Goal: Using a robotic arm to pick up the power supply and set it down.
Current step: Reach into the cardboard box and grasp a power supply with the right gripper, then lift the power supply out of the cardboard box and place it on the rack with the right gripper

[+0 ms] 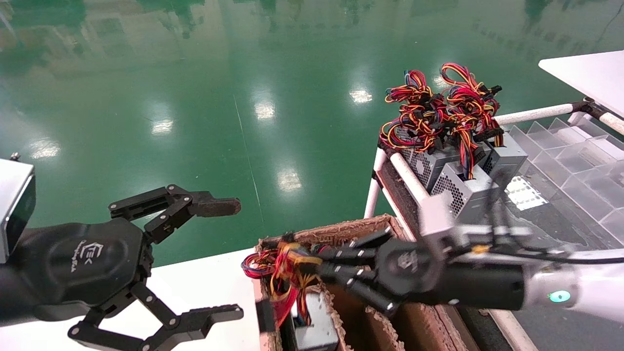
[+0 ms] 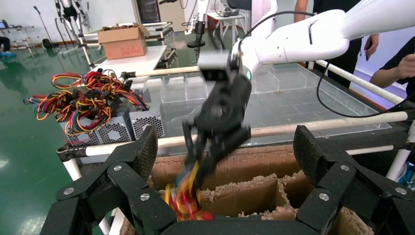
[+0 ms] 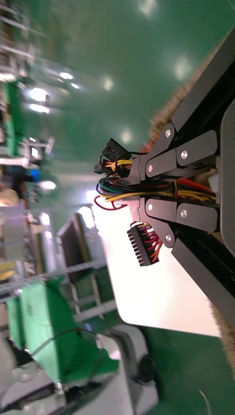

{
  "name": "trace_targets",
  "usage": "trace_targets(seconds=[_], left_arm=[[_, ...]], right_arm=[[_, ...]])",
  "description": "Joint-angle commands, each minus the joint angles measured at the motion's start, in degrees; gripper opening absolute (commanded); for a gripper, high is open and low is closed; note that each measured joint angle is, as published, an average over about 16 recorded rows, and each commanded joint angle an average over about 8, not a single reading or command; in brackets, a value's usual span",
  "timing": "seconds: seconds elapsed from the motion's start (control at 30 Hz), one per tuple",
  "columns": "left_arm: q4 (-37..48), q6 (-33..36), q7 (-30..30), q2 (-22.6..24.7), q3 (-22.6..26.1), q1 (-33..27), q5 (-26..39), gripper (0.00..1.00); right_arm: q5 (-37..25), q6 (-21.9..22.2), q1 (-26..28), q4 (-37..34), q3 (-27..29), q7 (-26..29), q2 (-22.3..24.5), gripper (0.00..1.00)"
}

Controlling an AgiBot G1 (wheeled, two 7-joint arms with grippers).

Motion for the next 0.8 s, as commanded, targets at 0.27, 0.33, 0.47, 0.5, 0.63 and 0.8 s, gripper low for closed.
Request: trace_targets(seconds=[0.27,0.33,0.47,0.5,0.63,0.8], left_arm=[[0.00,-0.01,0.01,-0.01,0.02,-0.01,-0.02,1.00],[0.00,-0.01,0.01,-0.01,0.03,-0.01,-0.02,1.00],[0.00,-0.02,0.02,-0.02,0.04,-0.01,-0.03,1.00],[0.00,-0.02,0.02,-0.02,0.04,-0.01,-0.03,1.00],[0.00,-0.02,0.03,-0.02,0.05,-0.01,-0.03,1.00],[0.00,-0.03,0.03,-0.03,0.06,-0.01,-0.04,1.00]], right_arm=[[7.38,1.38,0.76,8.46,3.80,-0.43,7.99,0.00],[8.28,2.14,1.40,10.35,4.86,-0.52,10.15,0.00],[9.37,4.31,2.61,13.95,6.82,-0.48,14.54,0.00],[9.52,4.96,2.89,14.80,7.28,-0.42,15.70,0.00],[10.05,7.57,3.39,17.82,8.93,-0.09,20.26,0.00],[10.69,10.87,2.20,20.55,10.64,-0.05,26.64,0.00]])
